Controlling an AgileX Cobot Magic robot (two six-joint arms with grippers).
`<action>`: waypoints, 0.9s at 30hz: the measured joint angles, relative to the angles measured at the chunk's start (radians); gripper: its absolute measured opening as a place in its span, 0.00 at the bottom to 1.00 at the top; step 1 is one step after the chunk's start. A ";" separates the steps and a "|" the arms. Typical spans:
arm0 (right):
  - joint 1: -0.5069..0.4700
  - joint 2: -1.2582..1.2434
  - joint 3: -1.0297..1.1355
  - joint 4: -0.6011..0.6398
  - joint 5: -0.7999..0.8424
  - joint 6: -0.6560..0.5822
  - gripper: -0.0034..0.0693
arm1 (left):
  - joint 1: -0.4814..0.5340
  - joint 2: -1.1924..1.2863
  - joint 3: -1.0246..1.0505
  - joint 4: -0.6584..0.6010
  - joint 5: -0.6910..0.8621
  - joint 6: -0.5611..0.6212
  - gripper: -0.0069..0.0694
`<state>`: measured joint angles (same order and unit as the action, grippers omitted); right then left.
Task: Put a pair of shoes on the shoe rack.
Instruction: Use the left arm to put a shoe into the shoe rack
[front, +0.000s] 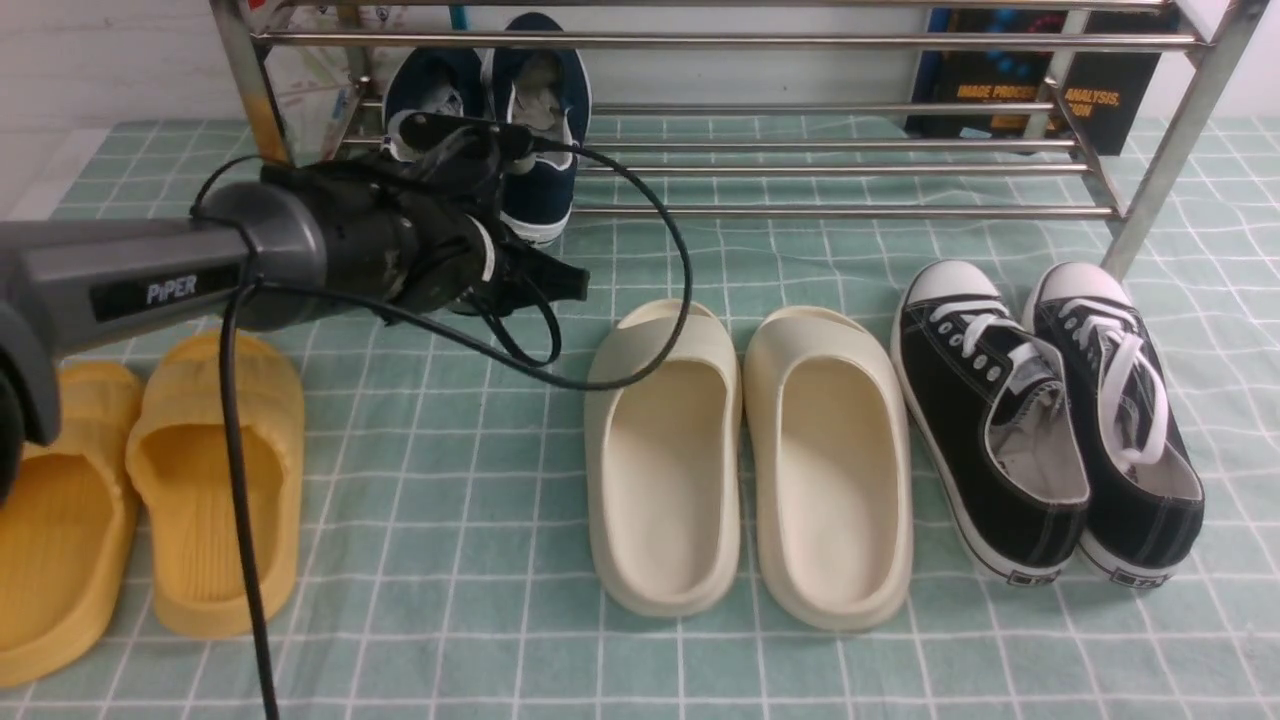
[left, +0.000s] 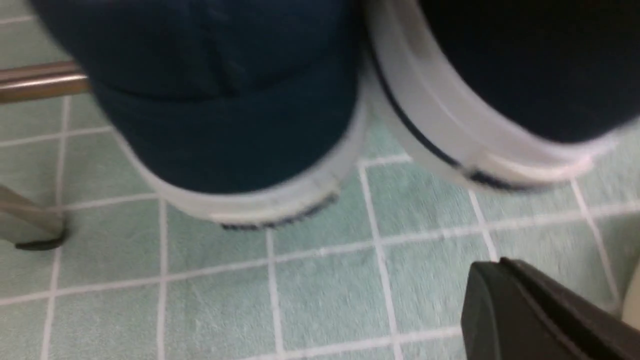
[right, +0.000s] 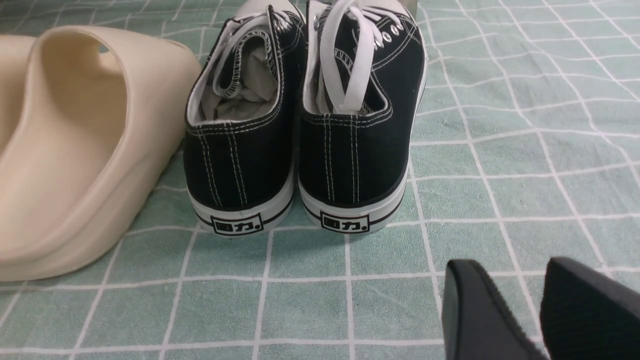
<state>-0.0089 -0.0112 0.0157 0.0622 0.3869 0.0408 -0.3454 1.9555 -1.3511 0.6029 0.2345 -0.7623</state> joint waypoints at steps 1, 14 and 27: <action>0.000 0.000 0.000 0.000 0.000 0.000 0.38 | 0.008 0.000 -0.006 0.000 -0.001 -0.030 0.07; 0.000 0.000 0.000 0.000 0.000 0.000 0.38 | 0.127 0.011 -0.014 0.012 -0.112 -0.258 0.07; 0.000 0.000 0.000 0.000 0.000 0.000 0.38 | 0.129 -0.062 -0.062 0.039 -0.034 -0.262 0.07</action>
<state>-0.0089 -0.0112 0.0157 0.0622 0.3869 0.0408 -0.2164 1.8936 -1.4127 0.6416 0.2005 -1.0243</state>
